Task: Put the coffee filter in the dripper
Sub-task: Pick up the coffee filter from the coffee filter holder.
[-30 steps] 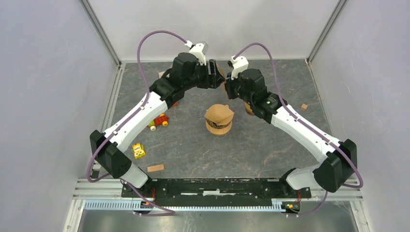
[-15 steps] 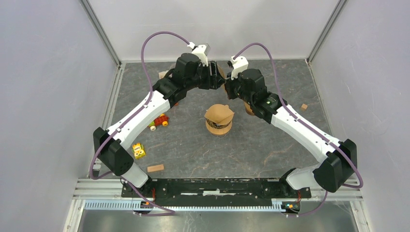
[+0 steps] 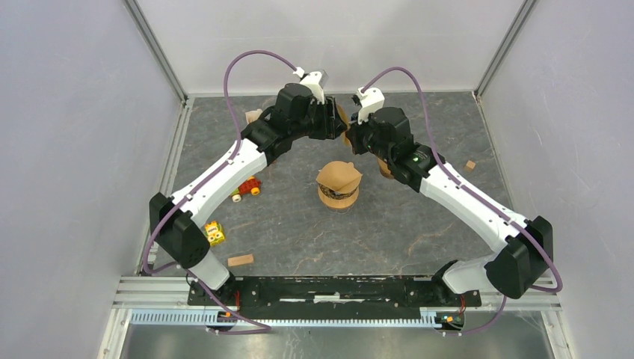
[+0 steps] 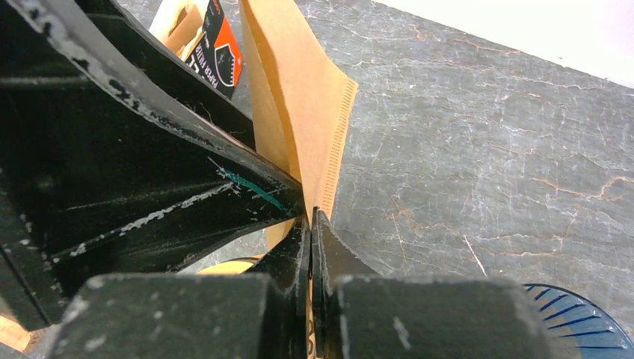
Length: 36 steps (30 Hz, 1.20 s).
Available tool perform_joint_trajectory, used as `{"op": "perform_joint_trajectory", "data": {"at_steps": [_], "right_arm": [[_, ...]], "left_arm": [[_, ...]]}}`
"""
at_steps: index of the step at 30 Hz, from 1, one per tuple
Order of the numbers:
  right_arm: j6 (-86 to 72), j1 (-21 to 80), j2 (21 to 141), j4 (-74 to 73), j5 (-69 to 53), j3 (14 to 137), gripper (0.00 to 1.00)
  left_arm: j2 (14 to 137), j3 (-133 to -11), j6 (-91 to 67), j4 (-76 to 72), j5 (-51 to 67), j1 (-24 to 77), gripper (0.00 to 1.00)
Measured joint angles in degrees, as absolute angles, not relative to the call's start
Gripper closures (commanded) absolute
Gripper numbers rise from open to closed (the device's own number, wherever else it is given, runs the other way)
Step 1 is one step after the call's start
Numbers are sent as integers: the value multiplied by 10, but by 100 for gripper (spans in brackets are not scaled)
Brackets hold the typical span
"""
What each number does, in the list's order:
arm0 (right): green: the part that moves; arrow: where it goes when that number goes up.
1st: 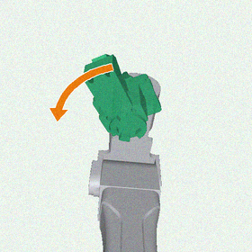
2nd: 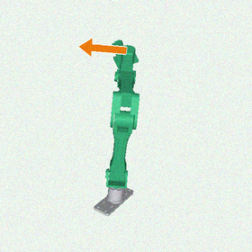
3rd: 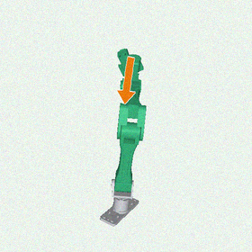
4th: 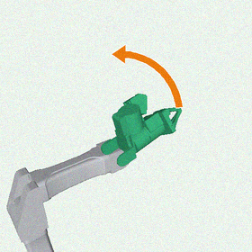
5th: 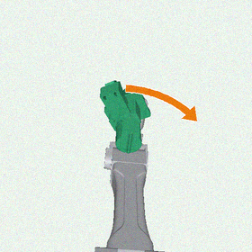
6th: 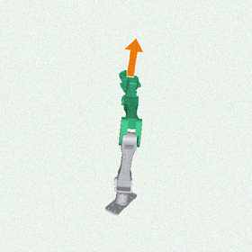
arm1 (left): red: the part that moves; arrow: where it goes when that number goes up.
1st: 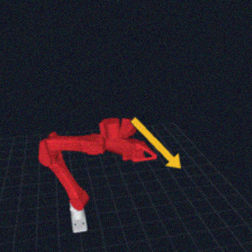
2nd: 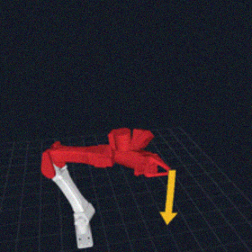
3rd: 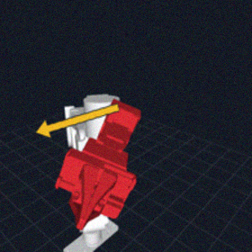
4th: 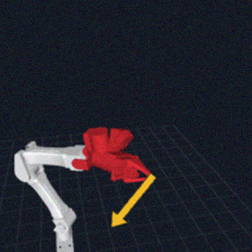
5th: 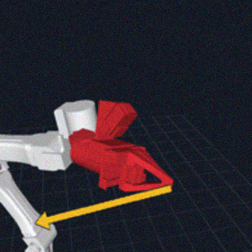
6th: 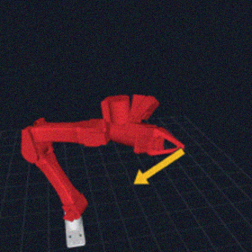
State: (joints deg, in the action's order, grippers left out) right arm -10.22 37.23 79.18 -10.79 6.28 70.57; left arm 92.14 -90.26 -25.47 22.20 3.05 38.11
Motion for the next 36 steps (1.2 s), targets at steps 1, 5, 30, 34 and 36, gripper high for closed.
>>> {"op": "perform_joint_trajectory", "data": {"at_steps": [1,5,30,34,36], "right_arm": [[-102,372,791,-108,63,706,100],[-102,372,789,-108,63,705,100],[-100,372,787,-108,77,702,100],[-100,372,787,-108,78,701,100],[-100,372,787,-108,78,701,100]], "left_arm": [[922,-903,-255,222,30,381,48],[922,-903,-254,222,27,381,52],[921,-903,-215,222,-13,381,35],[920,-903,-213,222,-22,381,33],[919,-903,-209,222,-29,381,31]]}}
